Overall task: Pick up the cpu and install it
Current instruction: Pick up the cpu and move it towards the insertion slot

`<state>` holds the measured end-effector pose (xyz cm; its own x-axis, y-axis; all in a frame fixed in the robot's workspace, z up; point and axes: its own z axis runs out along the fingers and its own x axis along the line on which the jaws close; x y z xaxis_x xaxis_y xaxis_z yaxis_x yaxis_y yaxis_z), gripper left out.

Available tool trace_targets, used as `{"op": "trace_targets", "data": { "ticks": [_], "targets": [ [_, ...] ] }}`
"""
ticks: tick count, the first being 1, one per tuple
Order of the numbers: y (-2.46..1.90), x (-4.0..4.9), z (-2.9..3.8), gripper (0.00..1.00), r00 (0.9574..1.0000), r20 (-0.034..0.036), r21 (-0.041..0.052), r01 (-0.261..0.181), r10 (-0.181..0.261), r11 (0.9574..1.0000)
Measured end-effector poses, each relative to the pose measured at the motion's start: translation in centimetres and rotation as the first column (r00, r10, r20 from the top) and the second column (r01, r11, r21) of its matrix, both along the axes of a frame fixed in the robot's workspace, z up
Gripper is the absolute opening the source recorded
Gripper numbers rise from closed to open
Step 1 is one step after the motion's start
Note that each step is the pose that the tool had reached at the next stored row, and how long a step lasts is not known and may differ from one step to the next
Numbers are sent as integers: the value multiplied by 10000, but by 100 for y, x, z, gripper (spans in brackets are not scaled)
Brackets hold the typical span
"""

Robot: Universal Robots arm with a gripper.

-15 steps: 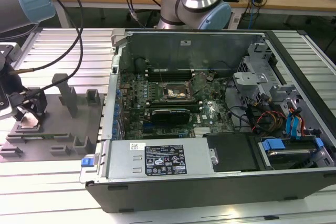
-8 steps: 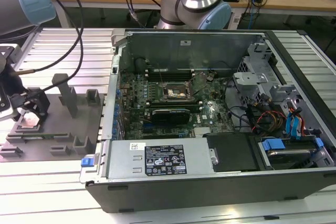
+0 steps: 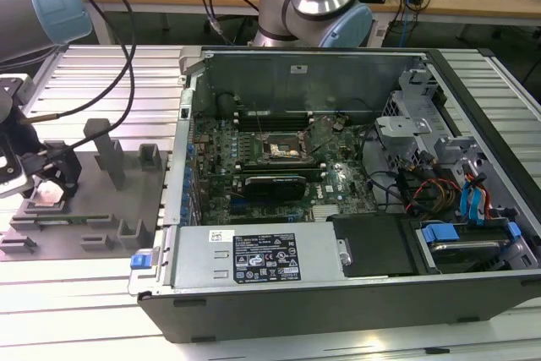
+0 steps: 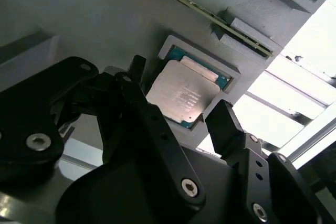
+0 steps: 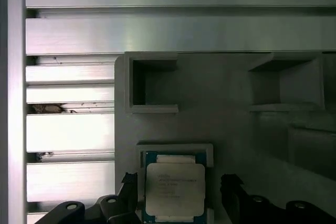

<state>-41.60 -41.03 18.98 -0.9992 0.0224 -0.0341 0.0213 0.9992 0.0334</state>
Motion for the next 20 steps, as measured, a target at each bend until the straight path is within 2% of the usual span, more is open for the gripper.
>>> {"op": "trace_targets", "data": {
  "ticks": [10, 20],
  "targets": [
    [3, -6, -56, 74, 10000, -1, -1, -48, 48, 10000],
    [17, -44, -64, 74, 10000, -1, -1, -49, 49, 10000]
  ]
}}
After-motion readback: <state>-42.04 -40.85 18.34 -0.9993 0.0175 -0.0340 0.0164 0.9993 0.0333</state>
